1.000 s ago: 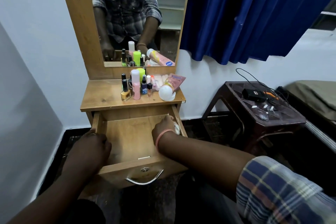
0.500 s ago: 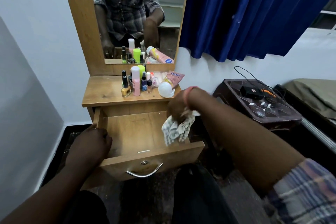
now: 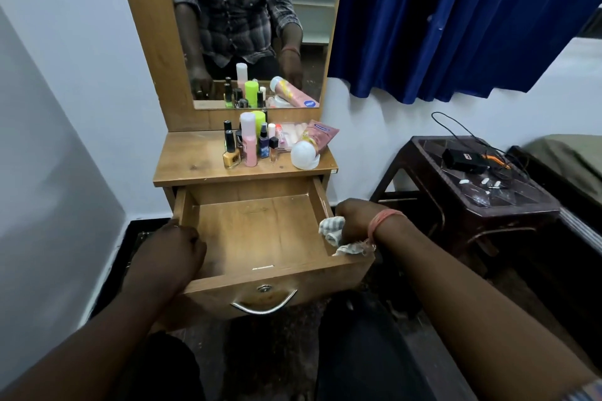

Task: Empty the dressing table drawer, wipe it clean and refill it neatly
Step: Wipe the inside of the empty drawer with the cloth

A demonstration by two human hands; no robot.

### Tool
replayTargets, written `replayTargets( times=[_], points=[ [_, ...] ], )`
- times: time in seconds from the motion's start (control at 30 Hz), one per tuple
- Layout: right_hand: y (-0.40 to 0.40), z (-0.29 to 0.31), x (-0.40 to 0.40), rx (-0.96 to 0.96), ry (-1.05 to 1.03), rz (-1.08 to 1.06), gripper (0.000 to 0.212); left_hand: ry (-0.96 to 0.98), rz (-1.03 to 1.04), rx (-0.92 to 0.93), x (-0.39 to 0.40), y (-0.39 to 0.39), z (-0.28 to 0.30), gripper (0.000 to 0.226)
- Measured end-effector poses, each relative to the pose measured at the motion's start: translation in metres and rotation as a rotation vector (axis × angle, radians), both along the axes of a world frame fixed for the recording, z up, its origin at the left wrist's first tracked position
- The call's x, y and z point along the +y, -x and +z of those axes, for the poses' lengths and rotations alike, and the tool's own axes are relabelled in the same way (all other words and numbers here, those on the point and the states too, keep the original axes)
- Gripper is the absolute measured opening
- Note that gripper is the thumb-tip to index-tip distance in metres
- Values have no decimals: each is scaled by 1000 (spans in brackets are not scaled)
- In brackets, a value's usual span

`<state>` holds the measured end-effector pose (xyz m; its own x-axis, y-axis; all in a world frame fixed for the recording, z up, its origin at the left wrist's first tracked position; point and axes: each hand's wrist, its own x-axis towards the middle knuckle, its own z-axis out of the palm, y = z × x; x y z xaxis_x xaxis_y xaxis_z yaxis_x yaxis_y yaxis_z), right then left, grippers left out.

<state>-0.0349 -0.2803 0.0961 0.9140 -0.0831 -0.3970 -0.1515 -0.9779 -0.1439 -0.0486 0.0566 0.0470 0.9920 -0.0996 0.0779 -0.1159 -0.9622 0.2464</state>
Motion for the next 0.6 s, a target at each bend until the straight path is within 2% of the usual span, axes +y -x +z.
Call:
replayTargets(
  times=[0.13, 0.2, 0.37, 0.5, 0.6],
  points=[
    [-13, -18, 4, -399, -91, -119, 15, 9, -12, 0, -1, -1, -2, 37],
    [-23, -21, 12, -493, -110, -121, 12, 18, -10, 7, 0, -2, -2, 36],
    [-22, -12, 28, -489, -61, 33, 22, 35, 0, 38, 0, 0, -1, 35],
    [7, 5, 24, -261, 30, 117, 21, 32, 21, 32, -3, 2, 0, 34],
    [11, 6, 25, -167, 121, 73, 30, 49, 27, 31, -2, 1, -2, 35]
  ],
)
